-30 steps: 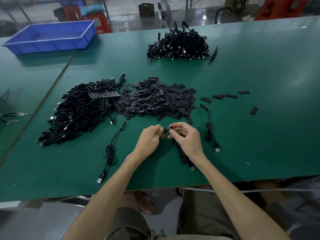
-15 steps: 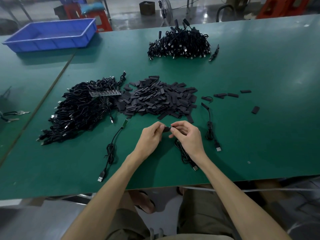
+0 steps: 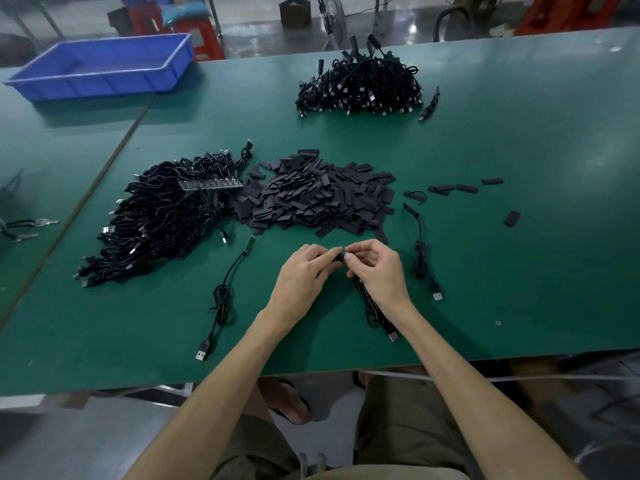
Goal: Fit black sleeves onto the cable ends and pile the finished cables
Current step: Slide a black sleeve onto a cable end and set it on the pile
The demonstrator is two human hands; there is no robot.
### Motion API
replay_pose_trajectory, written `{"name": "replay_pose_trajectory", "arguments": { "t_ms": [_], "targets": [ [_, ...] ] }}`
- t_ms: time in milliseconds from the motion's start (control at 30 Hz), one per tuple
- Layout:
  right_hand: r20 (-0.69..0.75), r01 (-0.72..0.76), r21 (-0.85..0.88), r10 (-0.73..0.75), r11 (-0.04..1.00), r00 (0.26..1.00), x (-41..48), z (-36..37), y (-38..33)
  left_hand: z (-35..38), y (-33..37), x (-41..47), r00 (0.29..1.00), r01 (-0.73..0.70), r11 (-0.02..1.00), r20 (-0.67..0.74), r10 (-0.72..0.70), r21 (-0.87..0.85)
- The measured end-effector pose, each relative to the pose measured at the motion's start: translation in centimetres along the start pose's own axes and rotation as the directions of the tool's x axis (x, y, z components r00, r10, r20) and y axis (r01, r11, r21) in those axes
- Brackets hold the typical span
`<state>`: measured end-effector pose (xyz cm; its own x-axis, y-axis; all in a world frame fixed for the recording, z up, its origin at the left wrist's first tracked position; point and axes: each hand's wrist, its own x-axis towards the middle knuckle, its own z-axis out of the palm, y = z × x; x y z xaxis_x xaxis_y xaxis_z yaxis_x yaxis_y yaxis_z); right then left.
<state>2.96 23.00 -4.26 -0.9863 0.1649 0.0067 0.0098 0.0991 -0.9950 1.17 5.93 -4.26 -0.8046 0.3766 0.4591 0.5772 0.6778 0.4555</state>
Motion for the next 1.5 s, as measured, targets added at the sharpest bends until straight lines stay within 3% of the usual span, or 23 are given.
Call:
{"name": "replay_pose_trajectory", "arguments": {
  "t_ms": [533,967,1500],
  "targets": [
    [0.137,-0.088,0.069,0.078,0.994,0.987,0.7,-1.4,-0.4,0.1,0.3,0.0,0.993,-0.114,0.993,0.019,0.114,0.019],
    [0.11,0.004,-0.027,-0.001,1.0,0.994,0.8,-1.5,0.2,0.1,0.3,0.4,0.995,0.086,0.995,0.036,-0.088,0.051],
    [0.151,0.032,-0.079,-0.02,0.996,0.988,0.4,-1.2,0.3,0.6,-0.2,0.3,0.994,0.032,0.997,0.101,-0.04,0.071]
  ]
}}
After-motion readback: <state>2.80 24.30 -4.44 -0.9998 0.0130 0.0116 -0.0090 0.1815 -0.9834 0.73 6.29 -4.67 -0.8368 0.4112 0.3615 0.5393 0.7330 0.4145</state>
